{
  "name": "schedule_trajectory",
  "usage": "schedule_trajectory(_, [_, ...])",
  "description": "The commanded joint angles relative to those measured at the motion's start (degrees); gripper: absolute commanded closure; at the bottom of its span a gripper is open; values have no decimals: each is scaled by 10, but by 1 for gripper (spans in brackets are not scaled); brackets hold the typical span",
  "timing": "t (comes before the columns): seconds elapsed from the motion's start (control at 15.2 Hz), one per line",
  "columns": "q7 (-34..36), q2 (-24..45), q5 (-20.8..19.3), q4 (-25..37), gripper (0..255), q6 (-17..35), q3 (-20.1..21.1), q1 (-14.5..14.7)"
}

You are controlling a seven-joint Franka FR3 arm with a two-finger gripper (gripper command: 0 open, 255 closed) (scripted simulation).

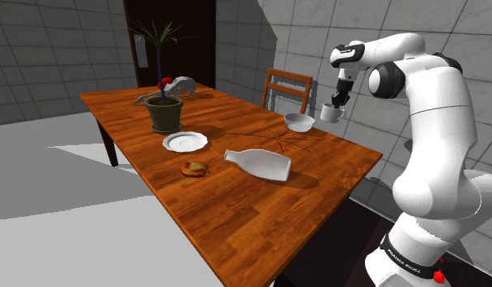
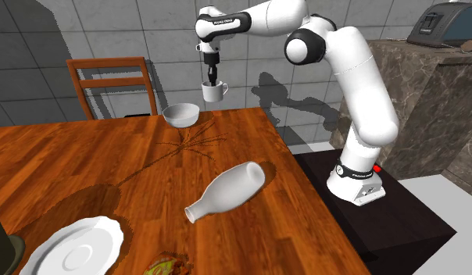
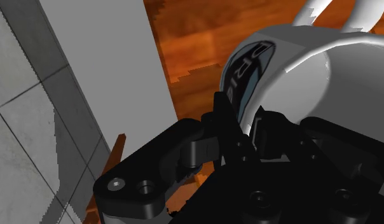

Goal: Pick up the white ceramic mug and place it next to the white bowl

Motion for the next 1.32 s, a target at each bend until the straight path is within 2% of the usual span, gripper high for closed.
schedule_trajectory(0.0, [-2,0,0,-17,255,17,0,2])
schedule_trajectory(1.06, [-13,19,9,-110,255,127,5,9])
schedule_trajectory(1.25, [-14,21,10,-113,255,132,5,9])
